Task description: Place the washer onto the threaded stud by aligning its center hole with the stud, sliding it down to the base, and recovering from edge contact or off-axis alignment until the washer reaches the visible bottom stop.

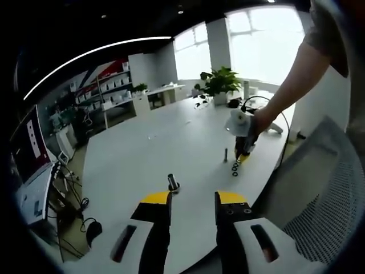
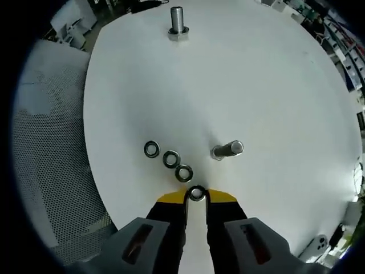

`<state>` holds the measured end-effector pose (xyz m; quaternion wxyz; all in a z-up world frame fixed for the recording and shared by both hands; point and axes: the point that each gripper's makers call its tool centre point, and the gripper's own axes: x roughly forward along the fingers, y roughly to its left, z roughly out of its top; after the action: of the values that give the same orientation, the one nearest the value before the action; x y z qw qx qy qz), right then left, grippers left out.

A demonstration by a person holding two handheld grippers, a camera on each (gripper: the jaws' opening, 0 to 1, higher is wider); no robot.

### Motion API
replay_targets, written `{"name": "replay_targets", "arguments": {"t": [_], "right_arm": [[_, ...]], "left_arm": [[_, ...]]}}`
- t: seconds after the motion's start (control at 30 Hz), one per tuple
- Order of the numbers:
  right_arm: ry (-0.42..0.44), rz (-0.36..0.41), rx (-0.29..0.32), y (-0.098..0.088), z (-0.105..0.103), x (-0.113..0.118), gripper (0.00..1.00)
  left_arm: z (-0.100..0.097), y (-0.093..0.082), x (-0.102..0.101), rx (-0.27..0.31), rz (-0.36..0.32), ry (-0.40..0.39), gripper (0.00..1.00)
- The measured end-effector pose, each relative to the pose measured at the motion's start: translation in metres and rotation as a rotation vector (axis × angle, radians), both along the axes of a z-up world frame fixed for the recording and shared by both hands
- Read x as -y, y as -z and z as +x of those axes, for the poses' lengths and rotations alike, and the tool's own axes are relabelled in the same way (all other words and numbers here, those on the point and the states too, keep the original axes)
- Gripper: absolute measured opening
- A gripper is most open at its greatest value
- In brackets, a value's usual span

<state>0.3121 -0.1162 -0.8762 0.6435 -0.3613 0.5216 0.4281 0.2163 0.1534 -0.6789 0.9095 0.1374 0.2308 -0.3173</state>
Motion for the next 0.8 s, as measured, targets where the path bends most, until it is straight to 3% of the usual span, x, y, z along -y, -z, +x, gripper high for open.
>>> {"name": "replay_targets", "arguments": {"t": [0.43, 0.8], "right_arm": [[0.092, 0.046, -0.027, -0.001, -0.003, 0.016, 0.13], [0.115, 0.099, 0.007, -0.017, 0.004, 0.01, 0.13]], "left_arm": [[-0.001, 0.002, 0.001, -0.008, 0.014, 0.006, 0.28], [-0.001, 0.003, 0.001, -0.011, 0.013, 0.007, 0.28]]}}
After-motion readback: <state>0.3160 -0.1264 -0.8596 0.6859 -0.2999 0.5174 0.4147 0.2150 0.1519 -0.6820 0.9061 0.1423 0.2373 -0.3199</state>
